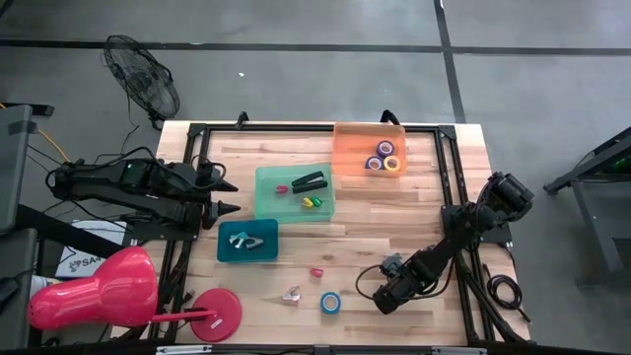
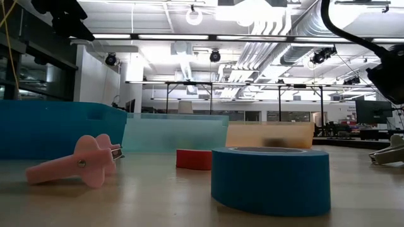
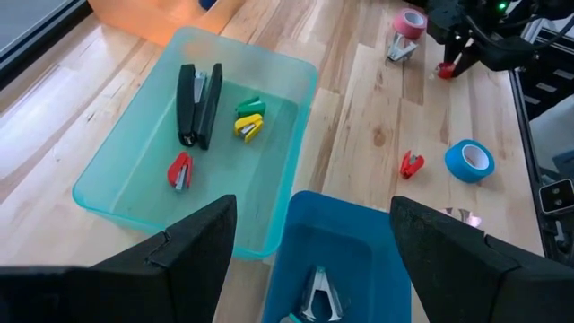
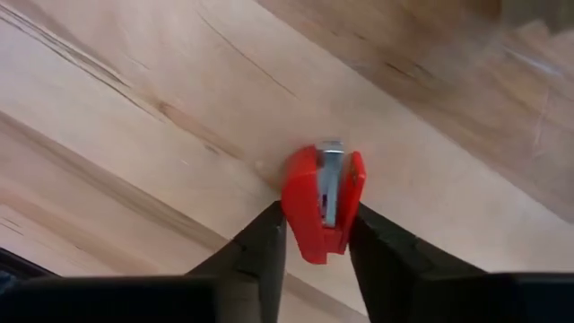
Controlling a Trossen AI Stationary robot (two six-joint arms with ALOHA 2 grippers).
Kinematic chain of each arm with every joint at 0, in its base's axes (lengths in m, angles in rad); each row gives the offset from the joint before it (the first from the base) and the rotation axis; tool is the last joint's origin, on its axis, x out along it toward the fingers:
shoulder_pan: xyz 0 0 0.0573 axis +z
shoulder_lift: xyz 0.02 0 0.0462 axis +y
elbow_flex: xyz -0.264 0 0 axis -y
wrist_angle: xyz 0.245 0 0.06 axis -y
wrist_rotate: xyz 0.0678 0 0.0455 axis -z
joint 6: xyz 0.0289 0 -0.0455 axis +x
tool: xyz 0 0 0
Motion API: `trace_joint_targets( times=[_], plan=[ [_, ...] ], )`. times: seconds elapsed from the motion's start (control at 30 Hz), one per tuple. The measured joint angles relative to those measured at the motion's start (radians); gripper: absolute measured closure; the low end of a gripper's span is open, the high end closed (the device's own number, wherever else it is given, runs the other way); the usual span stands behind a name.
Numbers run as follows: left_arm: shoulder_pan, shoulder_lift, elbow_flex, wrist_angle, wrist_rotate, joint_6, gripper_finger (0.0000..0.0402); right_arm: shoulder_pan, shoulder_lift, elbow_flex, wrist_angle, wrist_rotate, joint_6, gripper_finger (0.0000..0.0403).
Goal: Pick and place Stapler, Stapler remover, tape
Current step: Put the right red small staple remover in the light green bin
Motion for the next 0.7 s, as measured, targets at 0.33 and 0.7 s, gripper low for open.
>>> trace_joint_targets(
  times=[0.33,0.7],
  plan=[
    [0.0,0.0,0.0,0.0,-0.003,0.0,0.0113,-0.001,0.0,0.0,0.023,0.005,-0.022,0.0351],
    [0.0,0.0,0.0,0.003,-0.003,0.0,0.0113,-0.025,-0.001,0.077,0.078,0.115,-0.097,0.0353]
  ],
)
